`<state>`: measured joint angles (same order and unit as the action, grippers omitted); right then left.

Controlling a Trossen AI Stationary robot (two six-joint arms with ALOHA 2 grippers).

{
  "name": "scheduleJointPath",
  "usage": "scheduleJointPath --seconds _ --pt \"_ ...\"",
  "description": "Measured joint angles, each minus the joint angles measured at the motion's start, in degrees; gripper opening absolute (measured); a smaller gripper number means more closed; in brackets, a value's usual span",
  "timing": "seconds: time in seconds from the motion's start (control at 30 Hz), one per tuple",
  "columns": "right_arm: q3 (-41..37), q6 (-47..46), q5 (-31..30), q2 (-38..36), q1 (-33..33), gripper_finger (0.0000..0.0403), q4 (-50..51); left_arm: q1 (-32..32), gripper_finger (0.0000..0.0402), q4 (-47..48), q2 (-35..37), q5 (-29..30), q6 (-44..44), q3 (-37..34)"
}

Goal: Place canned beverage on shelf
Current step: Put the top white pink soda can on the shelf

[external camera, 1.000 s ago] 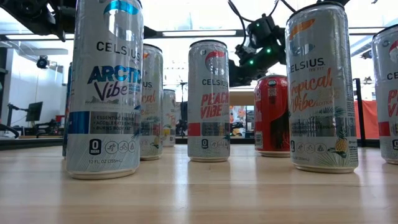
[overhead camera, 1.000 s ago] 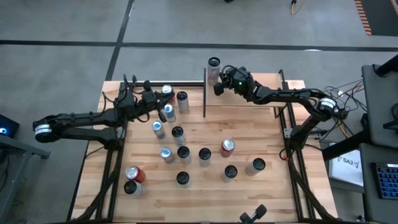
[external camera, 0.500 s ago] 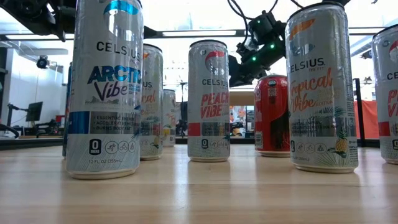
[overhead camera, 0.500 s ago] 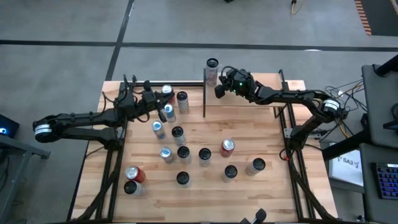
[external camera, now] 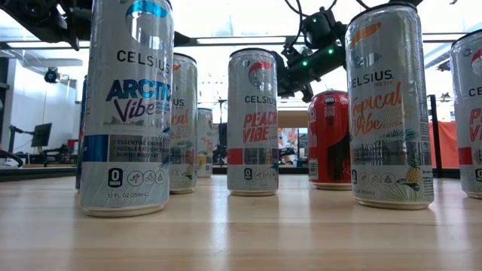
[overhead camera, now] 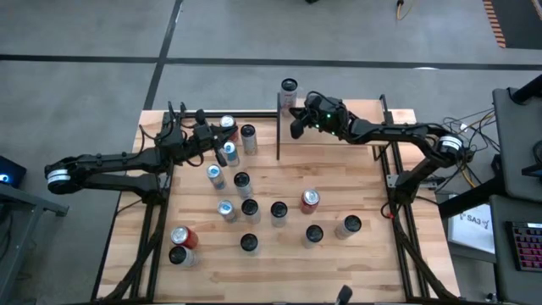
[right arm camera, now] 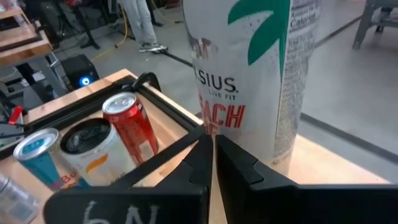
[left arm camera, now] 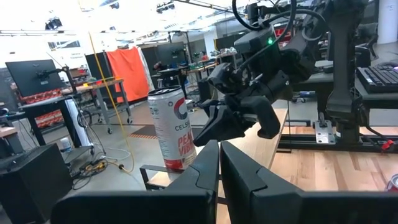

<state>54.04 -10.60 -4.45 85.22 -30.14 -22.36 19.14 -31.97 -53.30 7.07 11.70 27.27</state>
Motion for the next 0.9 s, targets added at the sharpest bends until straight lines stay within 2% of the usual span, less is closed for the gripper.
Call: scheduleJointPath --seconds 0.9 --pt "0.00 1.44 -0.69 2.16 -2.42 0.0013 -4.71 0.11 0.0000 -0.17 0.01 0.01 0.06 0.00"
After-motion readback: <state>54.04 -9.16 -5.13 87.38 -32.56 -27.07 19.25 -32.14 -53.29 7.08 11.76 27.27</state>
